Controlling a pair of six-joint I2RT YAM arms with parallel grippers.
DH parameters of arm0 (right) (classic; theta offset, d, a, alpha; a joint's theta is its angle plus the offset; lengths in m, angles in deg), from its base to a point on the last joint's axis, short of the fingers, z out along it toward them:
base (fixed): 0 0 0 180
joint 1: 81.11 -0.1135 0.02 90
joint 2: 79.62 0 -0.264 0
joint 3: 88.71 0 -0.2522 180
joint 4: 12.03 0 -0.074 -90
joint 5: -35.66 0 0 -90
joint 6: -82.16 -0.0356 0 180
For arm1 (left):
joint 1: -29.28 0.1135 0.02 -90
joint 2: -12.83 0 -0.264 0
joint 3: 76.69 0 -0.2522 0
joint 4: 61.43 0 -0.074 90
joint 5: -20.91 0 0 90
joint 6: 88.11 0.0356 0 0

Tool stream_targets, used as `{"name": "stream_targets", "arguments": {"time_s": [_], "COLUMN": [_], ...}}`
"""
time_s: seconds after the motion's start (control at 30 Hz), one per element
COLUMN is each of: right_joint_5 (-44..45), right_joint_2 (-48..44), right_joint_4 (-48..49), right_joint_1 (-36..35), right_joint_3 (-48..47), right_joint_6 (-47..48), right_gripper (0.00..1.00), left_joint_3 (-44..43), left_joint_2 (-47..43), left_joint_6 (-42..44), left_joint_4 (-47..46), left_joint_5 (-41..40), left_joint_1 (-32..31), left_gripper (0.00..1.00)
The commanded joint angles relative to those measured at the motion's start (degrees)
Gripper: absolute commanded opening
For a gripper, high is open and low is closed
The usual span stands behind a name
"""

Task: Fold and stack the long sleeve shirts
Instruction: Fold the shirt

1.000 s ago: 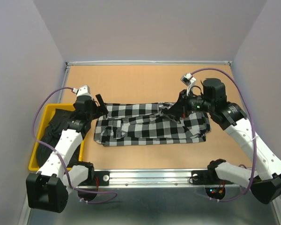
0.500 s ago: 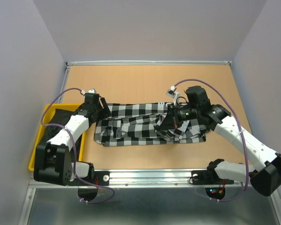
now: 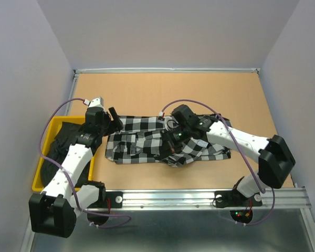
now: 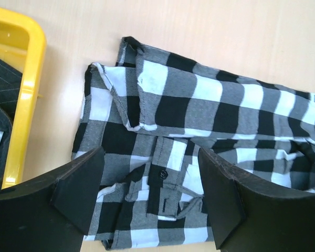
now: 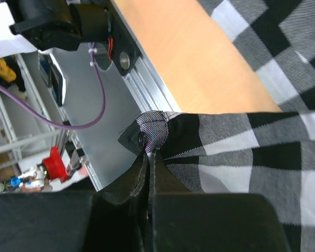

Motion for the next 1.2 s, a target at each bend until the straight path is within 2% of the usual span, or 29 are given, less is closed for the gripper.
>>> {"name": "stream_targets", "arguments": {"time_s": [0.0,0.1,0.23,0.27,0.37,0.47,0.53,0.6,0.77,0.83,0.93,1.17], "right_joint_5": [-2.99,-4.41,-4.76,-4.23,0.06,3.14,6.30,5.88,8.33,10.70,19.75,25.48], "right_joint_2": [4.51,8.20,11.54,12.08,12.70,10.42,7.53,6.29,5.93,7.42,10.23,19.63], "right_joint_4": [1.97,-1.80,-12.15,-19.06,-29.54,-35.72,-35.13,-35.47,-37.40,-39.16,-42.06,-38.03], "right_joint_1": [-2.90,-4.75,-4.93,-5.02,-5.02,-4.93,-5.02,-4.93,-5.02,-5.02,-4.93,-5.02], "right_joint_3": [-6.75,-9.65,-13.25,-14.22,-16.86,-16.87,-15.91,-16.07,-17.92,-20.90,-27.57,-46.56], "right_joint_6": [1.82,4.98,12.62,17.51,24.65,28.72,27.41,27.75,29.42,30.65,33.73,41.63], "right_gripper": [0.01,0.01,0.01,0.01,0.01,0.01,0.01,0.01,0.01,0.00,0.01,0.01], "left_joint_3": [1.66,1.83,1.05,0.87,-0.27,-1.41,-2.20,-2.82,-4.31,-5.10,-6.07,-7.66], "left_joint_2": [-4.87,-7.60,-9.10,-9.37,-9.19,-8.40,-7.44,-6.56,-5.24,-5.06,-5.15,-5.68], "left_joint_6": [1.66,1.31,1.05,1.05,1.40,1.93,2.10,2.19,2.63,2.89,3.24,3.95], "left_joint_4": [0.17,0.26,1.05,1.14,1.58,1.75,1.67,1.23,1.05,1.14,1.22,1.31], "left_joint_5": [2.90,4.74,6.33,6.68,7.03,7.56,7.91,8.26,8.62,8.53,8.44,9.41], "left_joint_1": [-0.27,-0.27,-0.27,-0.27,-0.27,-0.27,-0.27,-0.27,-0.27,-0.27,-0.27,-0.27], "left_gripper": [0.83,0.83,0.83,0.83,0.83,0.83,0.83,0.83,0.83,0.83,0.83,0.83]}}
